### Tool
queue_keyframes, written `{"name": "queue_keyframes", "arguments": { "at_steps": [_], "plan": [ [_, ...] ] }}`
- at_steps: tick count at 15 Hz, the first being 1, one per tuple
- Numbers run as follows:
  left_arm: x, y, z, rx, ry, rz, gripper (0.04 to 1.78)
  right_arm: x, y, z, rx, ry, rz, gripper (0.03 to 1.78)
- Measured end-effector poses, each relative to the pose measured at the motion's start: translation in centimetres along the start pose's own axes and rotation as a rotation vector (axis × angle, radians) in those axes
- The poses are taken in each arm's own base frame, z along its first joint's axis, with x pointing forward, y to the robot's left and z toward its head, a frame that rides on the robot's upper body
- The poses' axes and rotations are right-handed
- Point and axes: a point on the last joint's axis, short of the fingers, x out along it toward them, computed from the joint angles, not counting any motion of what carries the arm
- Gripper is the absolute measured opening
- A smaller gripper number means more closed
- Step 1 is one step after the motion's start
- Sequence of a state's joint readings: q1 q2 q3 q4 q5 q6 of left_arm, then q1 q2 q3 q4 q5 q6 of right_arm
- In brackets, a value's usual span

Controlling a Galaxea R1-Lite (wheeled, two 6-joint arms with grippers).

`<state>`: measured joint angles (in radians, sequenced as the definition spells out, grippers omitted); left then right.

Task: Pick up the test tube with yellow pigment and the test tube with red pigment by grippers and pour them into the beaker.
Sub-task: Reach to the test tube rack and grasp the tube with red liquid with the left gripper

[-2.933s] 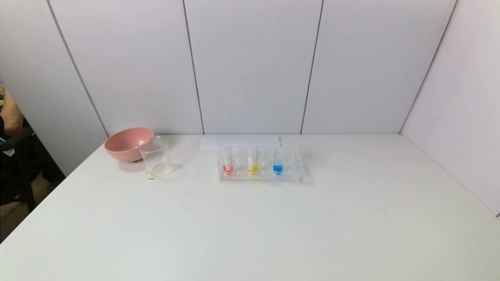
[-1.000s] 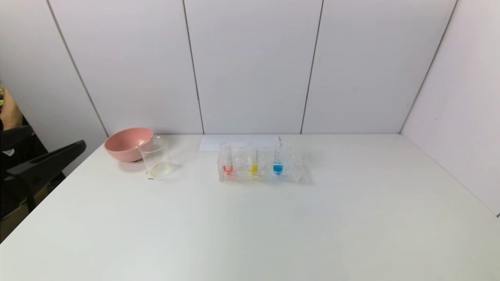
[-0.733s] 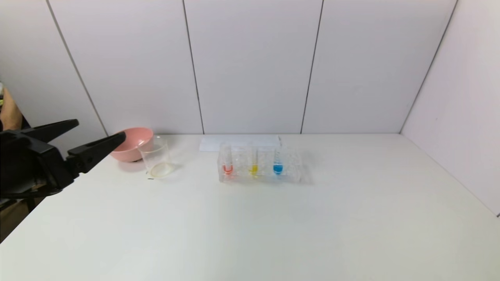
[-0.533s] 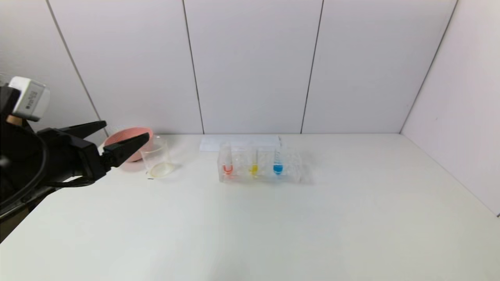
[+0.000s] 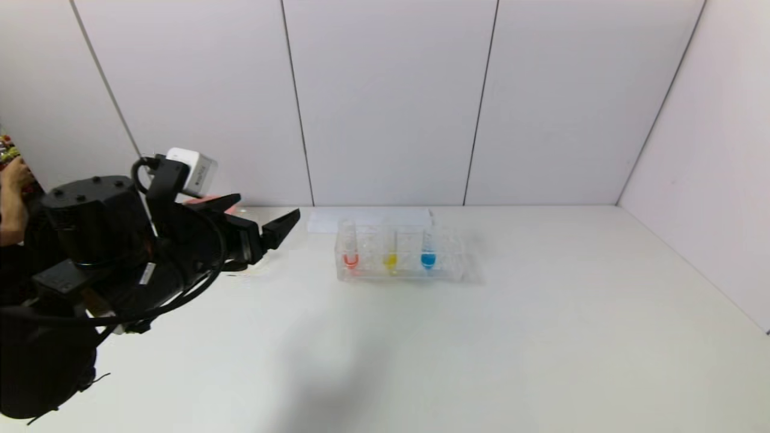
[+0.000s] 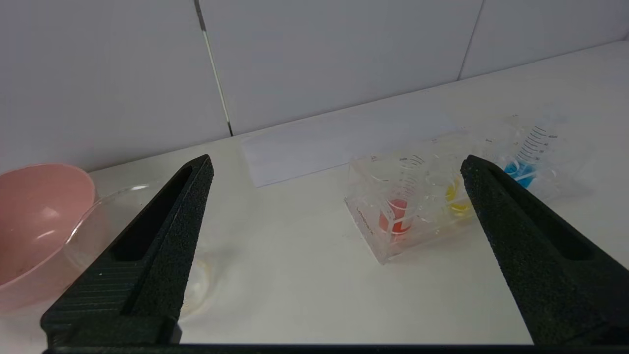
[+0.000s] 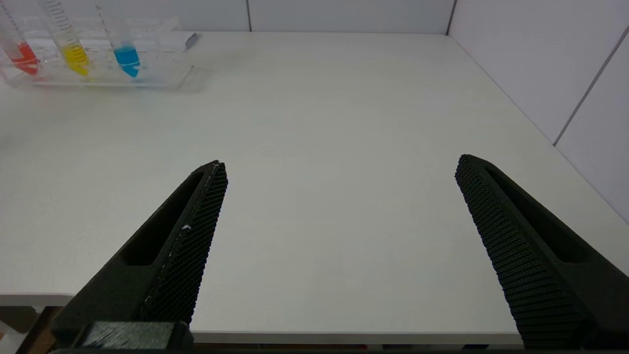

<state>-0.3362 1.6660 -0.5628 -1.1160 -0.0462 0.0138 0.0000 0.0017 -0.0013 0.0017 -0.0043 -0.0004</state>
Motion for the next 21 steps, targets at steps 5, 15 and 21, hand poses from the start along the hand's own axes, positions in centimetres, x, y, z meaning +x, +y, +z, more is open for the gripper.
{"name": "queue_keyframes", "arguments": {
  "at_steps": [5, 15, 21],
  "plan": [
    [3.1, -1.8, -2.7, -0.009, -0.021, -0.011, 1.76, 0.0, 0.0, 0.0, 0.000, 0.000, 0.000, 1.70],
    [7.0, -4.8, -5.8, -0.009, 0.030, -0.017, 1.76, 0.0, 0.0, 0.0, 0.000, 0.000, 0.000, 1.70],
    [8.3, -6.1, -7.7, -0.004, 0.025, 0.021, 1.76, 0.0, 0.0, 0.0, 0.000, 0.000, 0.001, 1.70]
  ]
}}
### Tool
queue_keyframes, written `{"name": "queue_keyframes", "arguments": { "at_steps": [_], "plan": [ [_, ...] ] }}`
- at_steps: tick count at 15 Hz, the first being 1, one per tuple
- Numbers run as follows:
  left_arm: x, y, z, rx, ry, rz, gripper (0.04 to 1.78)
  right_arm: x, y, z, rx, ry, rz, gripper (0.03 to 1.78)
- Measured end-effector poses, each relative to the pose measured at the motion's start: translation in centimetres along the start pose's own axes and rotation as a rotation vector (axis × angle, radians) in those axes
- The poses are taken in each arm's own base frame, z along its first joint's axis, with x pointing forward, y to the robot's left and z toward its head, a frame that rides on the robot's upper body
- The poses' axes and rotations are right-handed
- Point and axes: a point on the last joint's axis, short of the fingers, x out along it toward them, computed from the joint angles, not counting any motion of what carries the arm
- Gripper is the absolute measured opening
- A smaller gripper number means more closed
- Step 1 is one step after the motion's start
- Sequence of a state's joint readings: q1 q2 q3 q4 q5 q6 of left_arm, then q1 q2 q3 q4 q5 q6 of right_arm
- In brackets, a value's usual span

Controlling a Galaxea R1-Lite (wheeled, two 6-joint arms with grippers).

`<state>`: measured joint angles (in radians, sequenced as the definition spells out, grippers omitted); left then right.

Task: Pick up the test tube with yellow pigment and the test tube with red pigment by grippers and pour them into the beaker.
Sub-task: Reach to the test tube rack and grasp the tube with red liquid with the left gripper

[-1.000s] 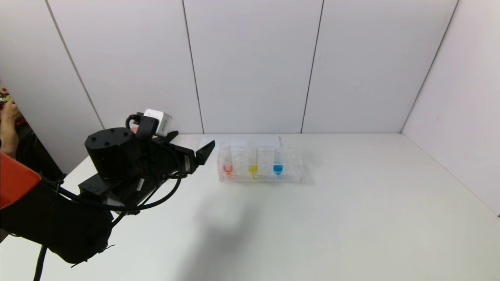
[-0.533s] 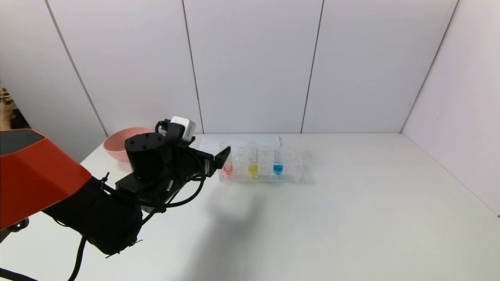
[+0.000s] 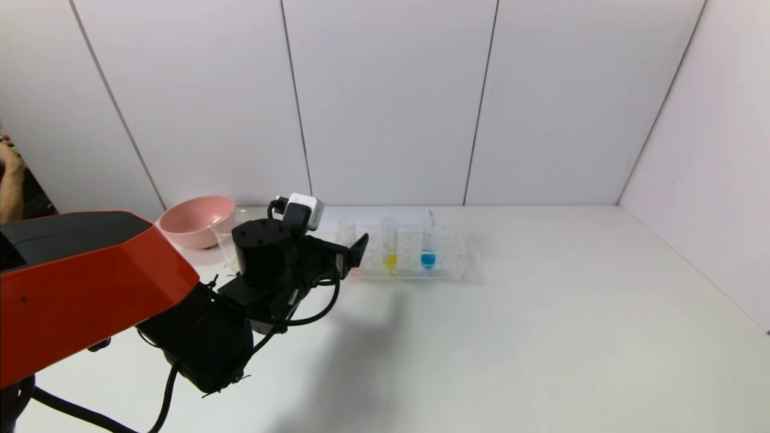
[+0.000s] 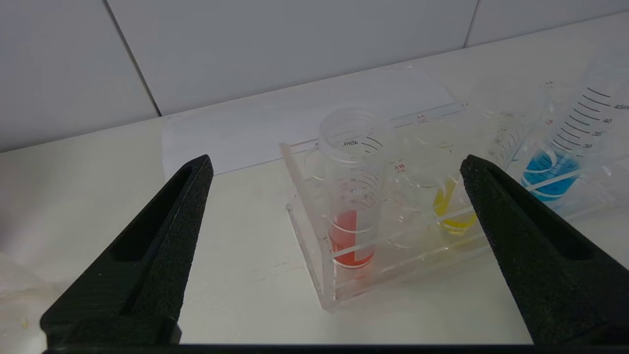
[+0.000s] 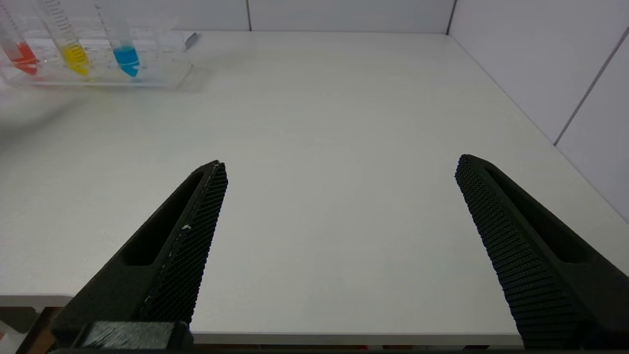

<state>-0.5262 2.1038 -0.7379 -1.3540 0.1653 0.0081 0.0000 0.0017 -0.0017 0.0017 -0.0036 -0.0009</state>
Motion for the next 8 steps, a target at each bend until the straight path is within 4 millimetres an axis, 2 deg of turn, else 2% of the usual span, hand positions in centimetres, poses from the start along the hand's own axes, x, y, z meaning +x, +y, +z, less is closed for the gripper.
{"name": "queue_keyframes", "arguments": {
  "at_steps": [8],
  "plan": [
    [1.3, -0.3, -1.5, 0.004, 0.009, 0.073, 1.76, 0.0, 0.0, 0.0, 0.000, 0.000, 0.000, 1.70]
  ]
}}
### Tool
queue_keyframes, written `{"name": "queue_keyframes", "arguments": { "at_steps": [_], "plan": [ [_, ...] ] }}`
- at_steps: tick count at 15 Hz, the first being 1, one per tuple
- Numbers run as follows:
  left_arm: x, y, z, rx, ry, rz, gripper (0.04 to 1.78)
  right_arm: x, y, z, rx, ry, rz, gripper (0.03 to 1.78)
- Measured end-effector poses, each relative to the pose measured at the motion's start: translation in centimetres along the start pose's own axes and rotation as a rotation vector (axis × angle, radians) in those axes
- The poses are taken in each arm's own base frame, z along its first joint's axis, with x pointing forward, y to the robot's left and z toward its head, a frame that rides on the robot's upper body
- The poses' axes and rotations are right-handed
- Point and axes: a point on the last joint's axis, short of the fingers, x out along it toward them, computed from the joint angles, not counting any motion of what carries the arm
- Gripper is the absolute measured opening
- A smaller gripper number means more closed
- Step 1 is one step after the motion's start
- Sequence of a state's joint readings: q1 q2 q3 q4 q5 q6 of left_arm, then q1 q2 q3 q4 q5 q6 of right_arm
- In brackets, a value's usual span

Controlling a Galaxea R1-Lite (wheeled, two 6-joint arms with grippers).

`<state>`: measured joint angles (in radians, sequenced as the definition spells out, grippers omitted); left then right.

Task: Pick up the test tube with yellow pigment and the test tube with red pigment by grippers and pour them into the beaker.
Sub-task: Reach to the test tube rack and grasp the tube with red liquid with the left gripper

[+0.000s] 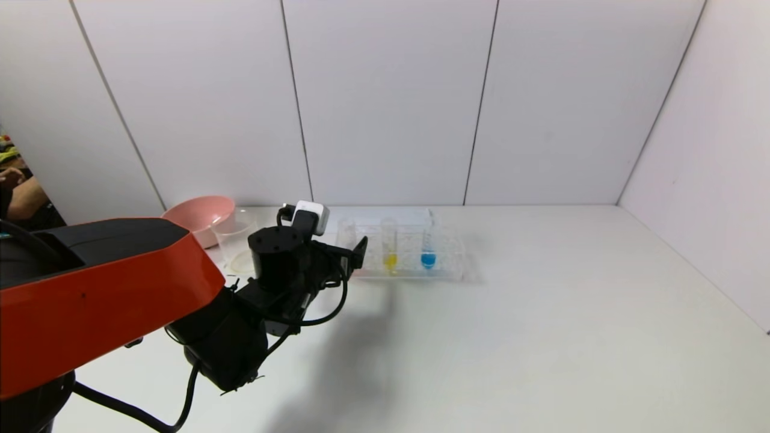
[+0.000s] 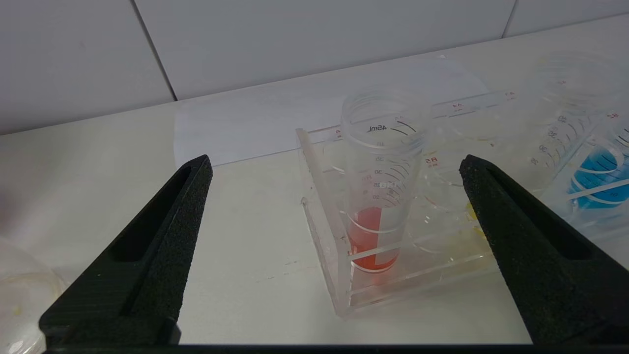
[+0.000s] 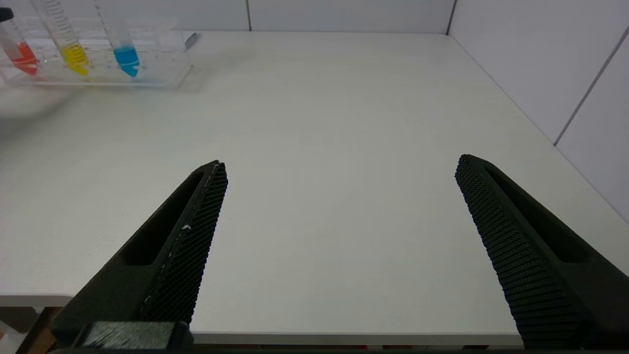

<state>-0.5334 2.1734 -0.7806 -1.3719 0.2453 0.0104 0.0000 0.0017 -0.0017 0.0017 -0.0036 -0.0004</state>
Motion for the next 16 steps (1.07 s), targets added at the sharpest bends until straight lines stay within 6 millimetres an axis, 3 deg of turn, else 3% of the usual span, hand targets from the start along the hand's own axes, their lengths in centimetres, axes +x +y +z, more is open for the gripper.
{"name": "queue_keyframes", "arguments": {
  "at_steps": [16],
  "plan": [
    [1.9, -0.5, -0.7, 0.000, -0.009, 0.012, 1.76, 0.0, 0.0, 0.0, 0.000, 0.000, 0.000, 1.70]
  ]
}}
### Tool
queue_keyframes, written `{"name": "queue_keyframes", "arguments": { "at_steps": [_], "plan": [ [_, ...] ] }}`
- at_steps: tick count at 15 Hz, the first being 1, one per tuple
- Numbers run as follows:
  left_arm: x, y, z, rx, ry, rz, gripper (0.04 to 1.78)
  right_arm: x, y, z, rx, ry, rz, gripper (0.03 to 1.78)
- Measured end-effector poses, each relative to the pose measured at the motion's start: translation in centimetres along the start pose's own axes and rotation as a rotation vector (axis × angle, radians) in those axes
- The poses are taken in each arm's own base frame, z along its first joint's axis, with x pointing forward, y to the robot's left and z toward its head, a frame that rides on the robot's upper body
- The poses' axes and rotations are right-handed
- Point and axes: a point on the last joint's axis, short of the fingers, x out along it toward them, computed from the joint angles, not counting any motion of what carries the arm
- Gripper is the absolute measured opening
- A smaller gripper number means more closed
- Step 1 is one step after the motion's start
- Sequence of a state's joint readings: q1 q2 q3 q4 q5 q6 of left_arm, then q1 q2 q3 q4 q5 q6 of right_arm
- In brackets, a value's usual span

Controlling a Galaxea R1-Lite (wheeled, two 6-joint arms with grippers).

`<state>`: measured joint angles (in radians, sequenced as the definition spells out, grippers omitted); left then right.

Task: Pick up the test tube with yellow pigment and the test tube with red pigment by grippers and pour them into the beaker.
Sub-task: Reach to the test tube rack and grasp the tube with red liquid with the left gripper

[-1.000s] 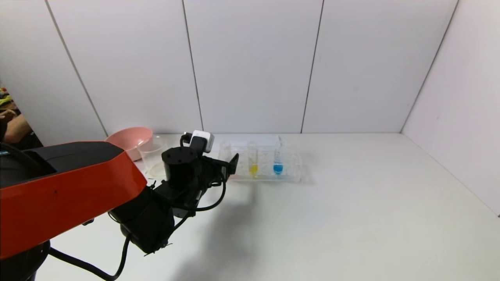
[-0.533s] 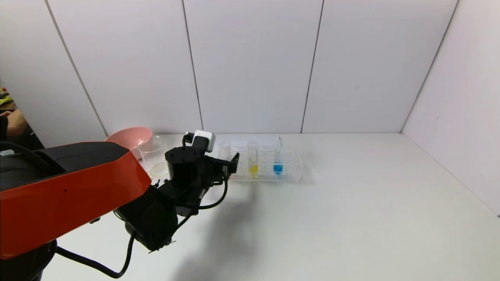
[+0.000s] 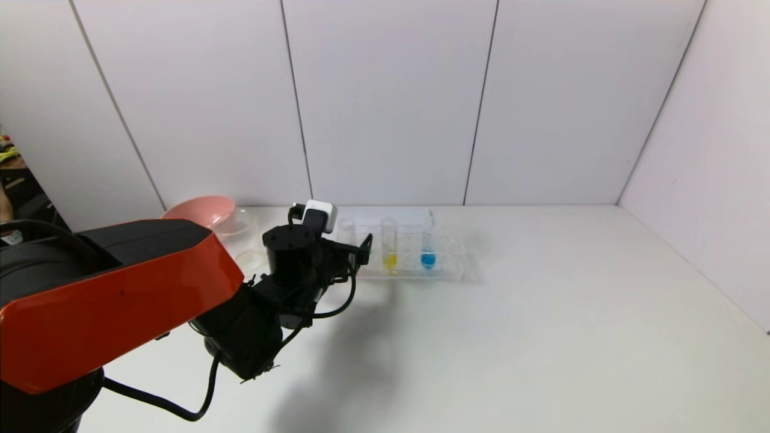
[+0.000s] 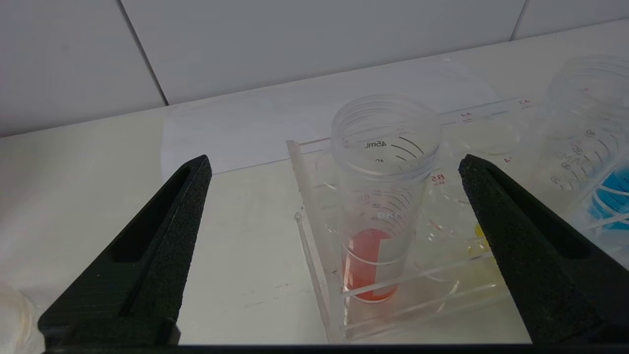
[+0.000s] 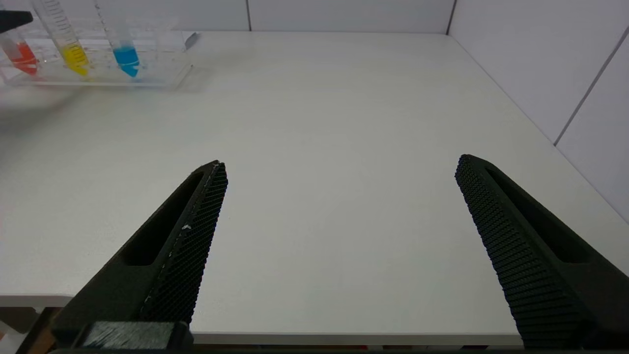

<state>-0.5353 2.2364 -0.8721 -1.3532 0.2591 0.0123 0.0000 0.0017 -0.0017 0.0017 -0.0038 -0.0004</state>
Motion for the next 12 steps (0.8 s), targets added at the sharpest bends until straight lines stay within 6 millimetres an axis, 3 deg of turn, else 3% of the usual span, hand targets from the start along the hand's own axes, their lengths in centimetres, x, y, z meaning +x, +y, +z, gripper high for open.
{"name": "queue_keyframes", "arguments": {
  "at_steps": [12],
  "plan": [
    [0.43, -0.38, -0.14, 0.011, 0.009, -0.004, 1.76, 0.00, 0.00, 0.00, 0.000, 0.000, 0.000, 1.70]
  ]
}}
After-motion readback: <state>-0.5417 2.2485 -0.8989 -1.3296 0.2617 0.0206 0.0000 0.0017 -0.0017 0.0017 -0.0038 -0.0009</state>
